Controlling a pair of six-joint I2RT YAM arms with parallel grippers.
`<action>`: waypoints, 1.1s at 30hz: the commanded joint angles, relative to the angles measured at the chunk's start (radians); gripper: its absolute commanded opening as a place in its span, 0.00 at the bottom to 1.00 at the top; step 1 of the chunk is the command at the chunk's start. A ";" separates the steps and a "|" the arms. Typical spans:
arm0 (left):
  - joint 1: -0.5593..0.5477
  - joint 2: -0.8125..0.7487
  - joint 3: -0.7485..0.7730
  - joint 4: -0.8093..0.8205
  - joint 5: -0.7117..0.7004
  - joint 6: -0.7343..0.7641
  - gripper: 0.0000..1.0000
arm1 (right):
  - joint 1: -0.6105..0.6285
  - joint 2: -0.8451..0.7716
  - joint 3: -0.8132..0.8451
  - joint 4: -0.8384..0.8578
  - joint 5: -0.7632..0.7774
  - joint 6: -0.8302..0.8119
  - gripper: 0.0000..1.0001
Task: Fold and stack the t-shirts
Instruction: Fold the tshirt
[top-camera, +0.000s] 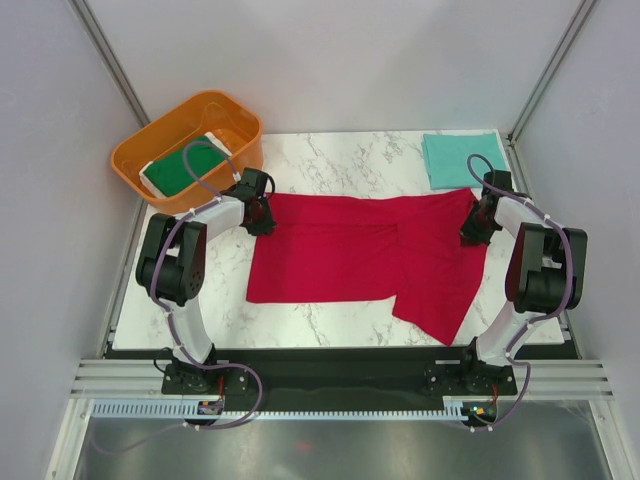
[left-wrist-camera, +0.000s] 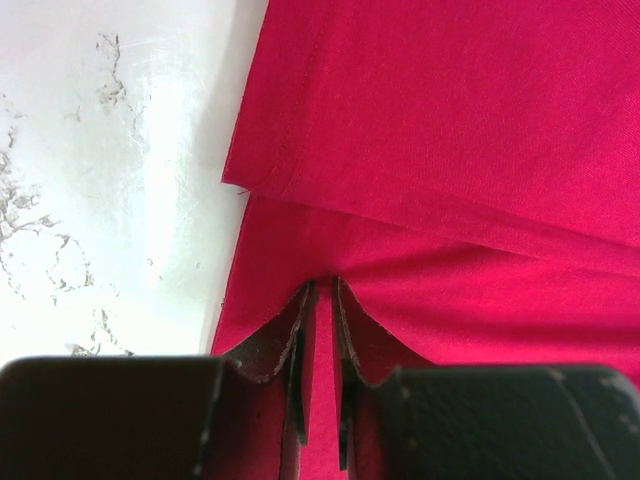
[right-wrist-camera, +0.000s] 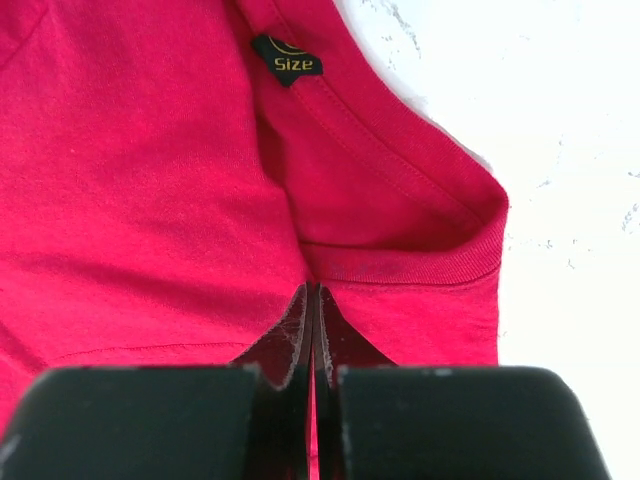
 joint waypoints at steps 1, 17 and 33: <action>0.004 0.049 -0.001 -0.036 -0.060 0.018 0.20 | 0.000 -0.029 0.025 -0.007 0.007 -0.007 0.00; 0.006 0.042 0.002 -0.039 -0.058 0.019 0.20 | 0.001 -0.078 0.030 -0.052 0.024 0.014 0.14; 0.006 0.052 0.002 -0.039 -0.051 0.013 0.21 | 0.020 -0.090 -0.095 0.028 0.021 0.056 0.27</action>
